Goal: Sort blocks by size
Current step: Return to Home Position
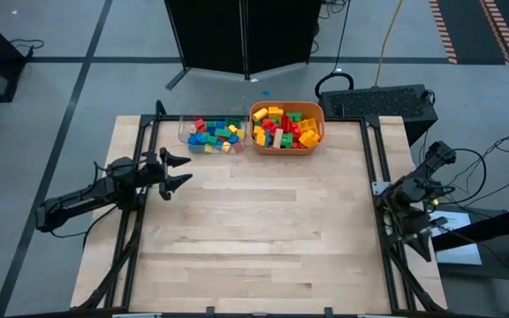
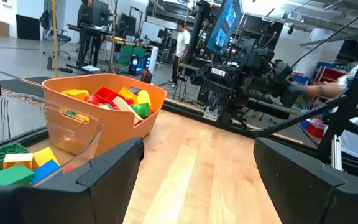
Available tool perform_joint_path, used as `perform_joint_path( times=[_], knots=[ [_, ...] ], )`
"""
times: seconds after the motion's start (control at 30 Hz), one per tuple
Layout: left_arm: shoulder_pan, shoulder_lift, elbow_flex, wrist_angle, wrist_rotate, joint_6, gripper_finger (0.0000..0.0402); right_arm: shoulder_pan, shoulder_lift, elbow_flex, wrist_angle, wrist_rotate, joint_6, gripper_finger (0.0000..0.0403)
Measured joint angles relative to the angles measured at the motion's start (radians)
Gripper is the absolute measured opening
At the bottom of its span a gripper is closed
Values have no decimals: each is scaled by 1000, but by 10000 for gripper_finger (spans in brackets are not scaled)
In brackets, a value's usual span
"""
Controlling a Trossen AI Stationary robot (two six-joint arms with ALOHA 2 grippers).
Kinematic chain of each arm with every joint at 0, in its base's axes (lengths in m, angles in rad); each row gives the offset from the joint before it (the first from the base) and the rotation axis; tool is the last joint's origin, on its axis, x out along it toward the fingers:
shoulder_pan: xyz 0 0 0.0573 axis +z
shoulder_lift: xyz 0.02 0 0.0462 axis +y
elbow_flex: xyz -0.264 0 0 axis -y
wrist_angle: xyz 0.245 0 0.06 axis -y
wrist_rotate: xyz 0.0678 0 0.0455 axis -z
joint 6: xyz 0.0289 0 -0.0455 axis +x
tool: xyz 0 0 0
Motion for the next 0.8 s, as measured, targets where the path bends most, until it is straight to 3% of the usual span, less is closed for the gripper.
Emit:
perform_joint_path(
  times=[0.8],
  knots=[
    [0,0,0,0,1,0,316,0,0,0,2,31,6,6]
  ],
)
